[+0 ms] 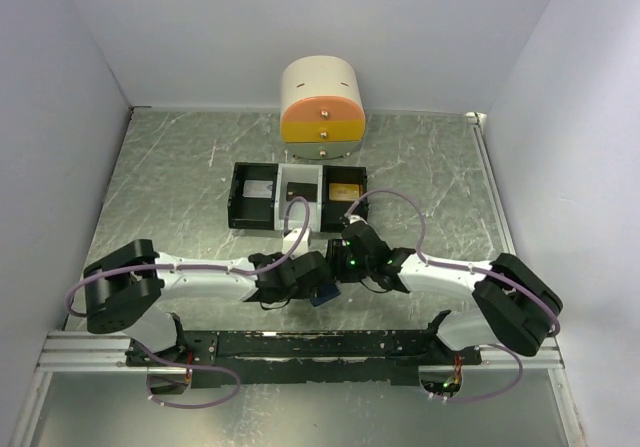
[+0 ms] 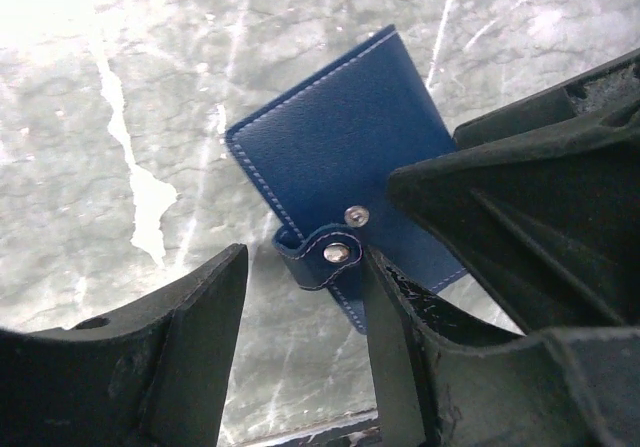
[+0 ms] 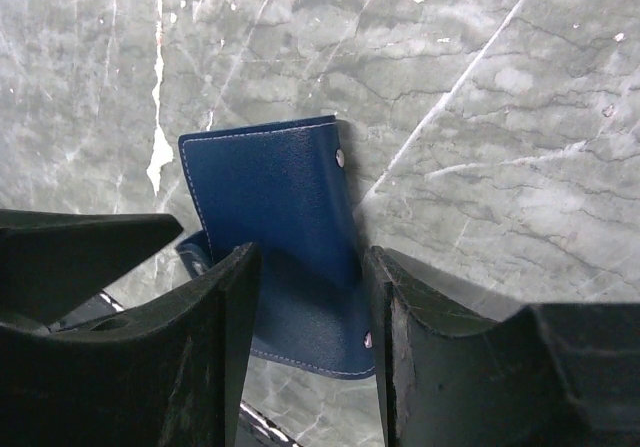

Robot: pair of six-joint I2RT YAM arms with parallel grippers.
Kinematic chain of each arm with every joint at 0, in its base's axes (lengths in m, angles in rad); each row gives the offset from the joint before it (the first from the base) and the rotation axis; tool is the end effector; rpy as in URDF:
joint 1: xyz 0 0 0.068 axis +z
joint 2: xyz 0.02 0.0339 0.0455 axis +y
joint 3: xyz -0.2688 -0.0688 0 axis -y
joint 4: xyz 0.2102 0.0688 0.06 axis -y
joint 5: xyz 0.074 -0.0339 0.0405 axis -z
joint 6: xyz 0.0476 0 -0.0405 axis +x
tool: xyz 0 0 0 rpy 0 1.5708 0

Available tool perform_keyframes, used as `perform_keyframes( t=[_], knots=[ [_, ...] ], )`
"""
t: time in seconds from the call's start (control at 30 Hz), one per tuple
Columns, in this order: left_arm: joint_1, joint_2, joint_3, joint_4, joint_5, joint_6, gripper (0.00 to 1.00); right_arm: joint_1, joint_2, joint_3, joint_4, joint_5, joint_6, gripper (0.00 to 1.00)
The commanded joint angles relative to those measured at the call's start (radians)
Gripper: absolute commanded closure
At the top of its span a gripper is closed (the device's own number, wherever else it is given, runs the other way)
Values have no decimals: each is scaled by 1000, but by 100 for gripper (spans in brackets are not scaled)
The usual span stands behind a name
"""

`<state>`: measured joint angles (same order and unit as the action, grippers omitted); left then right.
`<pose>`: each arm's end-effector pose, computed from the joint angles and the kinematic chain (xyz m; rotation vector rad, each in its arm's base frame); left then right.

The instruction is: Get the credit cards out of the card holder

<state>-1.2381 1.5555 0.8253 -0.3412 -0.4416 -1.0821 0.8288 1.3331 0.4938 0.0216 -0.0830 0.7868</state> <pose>0.1069 -0.2472 0.1840 0.0526 2.5248 -0.3636 0.1490 0.1684 0.1698 -0.0958 2.5602 0.8056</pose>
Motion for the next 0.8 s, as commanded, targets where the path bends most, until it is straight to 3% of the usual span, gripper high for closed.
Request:
perform_keyframes(
  t=[0.0,0.37,0.57,0.77],
  knots=[
    [-5,-61,-29,-61,-84,-41,41,6,21,0,35,-16,9,54],
    [-7,-131,-93,-80,-103,-103,44,10,86,0,54,-44,4,54],
    [-8,-174,-151,4,-80,-162,46,10,91,12,49,-44,3,54],
    [-8,-247,-257,103,-90,-280,54,11,84,9,48,-44,4,54]
  ],
)
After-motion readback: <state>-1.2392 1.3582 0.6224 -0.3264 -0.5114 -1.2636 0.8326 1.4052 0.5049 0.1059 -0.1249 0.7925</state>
